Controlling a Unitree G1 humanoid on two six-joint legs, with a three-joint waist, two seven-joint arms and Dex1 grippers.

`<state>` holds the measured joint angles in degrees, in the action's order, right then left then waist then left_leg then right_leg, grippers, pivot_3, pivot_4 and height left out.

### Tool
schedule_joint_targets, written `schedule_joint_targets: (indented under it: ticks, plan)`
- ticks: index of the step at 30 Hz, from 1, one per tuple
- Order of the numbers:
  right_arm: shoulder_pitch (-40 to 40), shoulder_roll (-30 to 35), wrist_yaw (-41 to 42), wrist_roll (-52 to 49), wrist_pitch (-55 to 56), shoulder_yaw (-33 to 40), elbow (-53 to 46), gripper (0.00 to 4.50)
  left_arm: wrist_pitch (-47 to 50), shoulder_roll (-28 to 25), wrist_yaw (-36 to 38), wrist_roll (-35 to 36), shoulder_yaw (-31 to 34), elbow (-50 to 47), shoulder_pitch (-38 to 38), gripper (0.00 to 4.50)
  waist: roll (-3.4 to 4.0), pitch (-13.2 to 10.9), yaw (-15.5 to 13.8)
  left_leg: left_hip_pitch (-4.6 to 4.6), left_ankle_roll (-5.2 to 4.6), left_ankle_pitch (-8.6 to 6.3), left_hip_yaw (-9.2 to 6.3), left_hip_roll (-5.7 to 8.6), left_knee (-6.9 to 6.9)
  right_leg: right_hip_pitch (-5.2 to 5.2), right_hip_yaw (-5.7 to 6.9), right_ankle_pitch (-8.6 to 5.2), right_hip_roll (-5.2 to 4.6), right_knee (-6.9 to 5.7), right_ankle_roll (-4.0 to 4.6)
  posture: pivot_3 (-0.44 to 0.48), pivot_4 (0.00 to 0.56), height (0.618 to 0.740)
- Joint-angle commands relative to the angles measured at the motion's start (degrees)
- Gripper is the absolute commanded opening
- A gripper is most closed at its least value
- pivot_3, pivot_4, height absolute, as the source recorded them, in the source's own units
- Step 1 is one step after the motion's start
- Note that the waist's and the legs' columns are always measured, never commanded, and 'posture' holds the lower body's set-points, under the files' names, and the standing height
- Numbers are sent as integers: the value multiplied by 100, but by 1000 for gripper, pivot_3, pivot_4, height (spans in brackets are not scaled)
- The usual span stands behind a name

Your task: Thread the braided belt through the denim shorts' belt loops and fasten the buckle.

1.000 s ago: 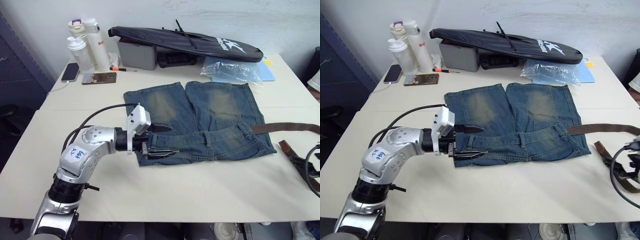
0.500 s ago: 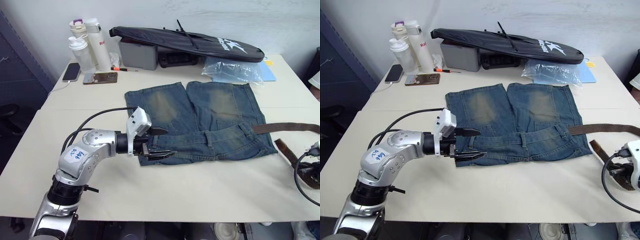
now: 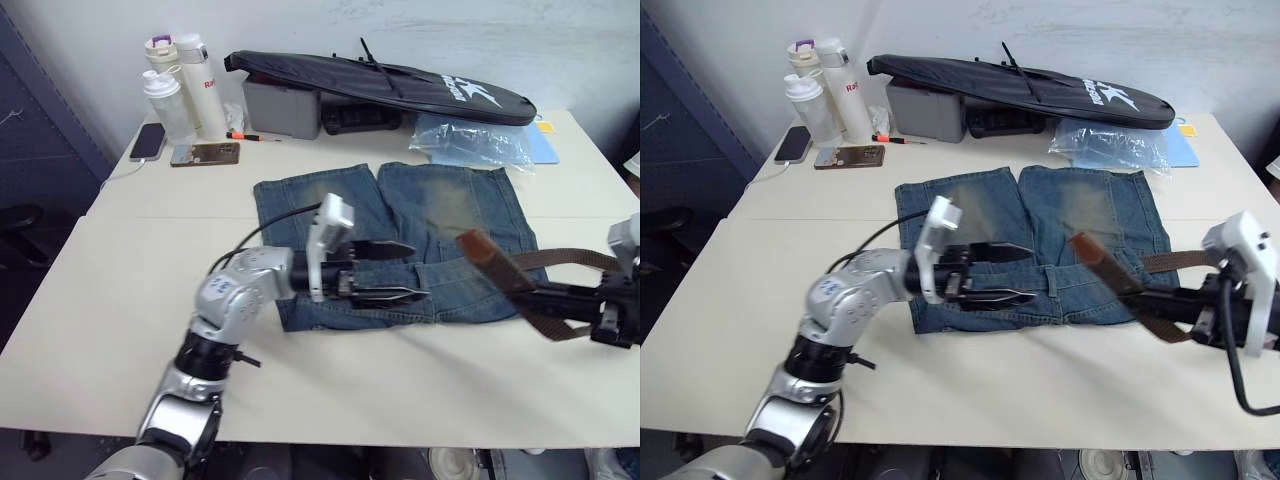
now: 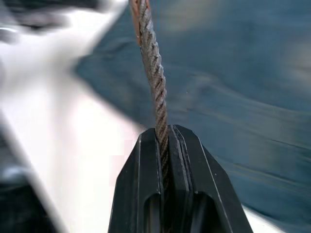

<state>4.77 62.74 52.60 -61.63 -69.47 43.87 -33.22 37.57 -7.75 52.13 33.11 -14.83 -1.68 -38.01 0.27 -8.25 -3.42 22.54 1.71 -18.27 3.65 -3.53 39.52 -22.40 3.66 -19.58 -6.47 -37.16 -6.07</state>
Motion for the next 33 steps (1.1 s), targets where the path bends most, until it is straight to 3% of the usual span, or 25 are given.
schedule_joint_targets:
  ticks: [1,7,10,18,24,28,30,33]
  plan:
    - [-29,-148,-326,-417,-75,-8,-254,88,-443,373,29,-420,-326,613,-276,4500,1,1,8,2,-2,-1,2,0,-1,1,0,1,0,10,3,0,150,642]
    - [38,-223,-658,-553,19,-148,-280,88,-643,981,163,-478,-399,1009,-577,4500,2,1,29,17,-15,-8,2,-1,-1,-7,4,4,1,21,3,0,150,642]
    - [178,-232,-677,-494,61,-119,-250,0,-607,1085,164,-449,-285,1078,-616,3685,3,1,18,16,-16,-8,0,-1,-2,-6,7,4,1,21,2,0,150,642]
    - [654,-501,-926,-173,288,-45,-185,0,-369,889,870,-242,-465,671,-447,65,4,2,30,15,-16,-7,0,-3,-3,-6,6,5,3,20,0,0,150,642]
    - [749,-859,-1464,-263,418,392,-96,0,-561,1135,755,-458,-433,1117,-744,26,7,3,10,18,-22,-4,-1,0,6,-3,6,4,1,25,10,0,150,642]
    - [950,-1205,-1879,-452,453,1259,-14,1585,-532,1466,230,-632,-243,1631,-1116,0,7,3,-21,26,-24,-5,0,6,12,-5,3,0,-5,29,20,0,150,642]
    - [1065,-1483,-2403,-1364,524,2176,121,2726,-181,1717,-282,-544,92,2008,-1442,0,11,3,-32,45,-31,-4,-10,10,20,-14,6,2,-5,31,17,0,150,642]
    - [1450,-1888,-2967,-2776,969,2812,-235,4146,301,2030,-823,-383,508,2429,-1780,0,11,3,-72,53,-47,-10,-15,15,24,-17,7,6,-5,29,7,0,150,642]
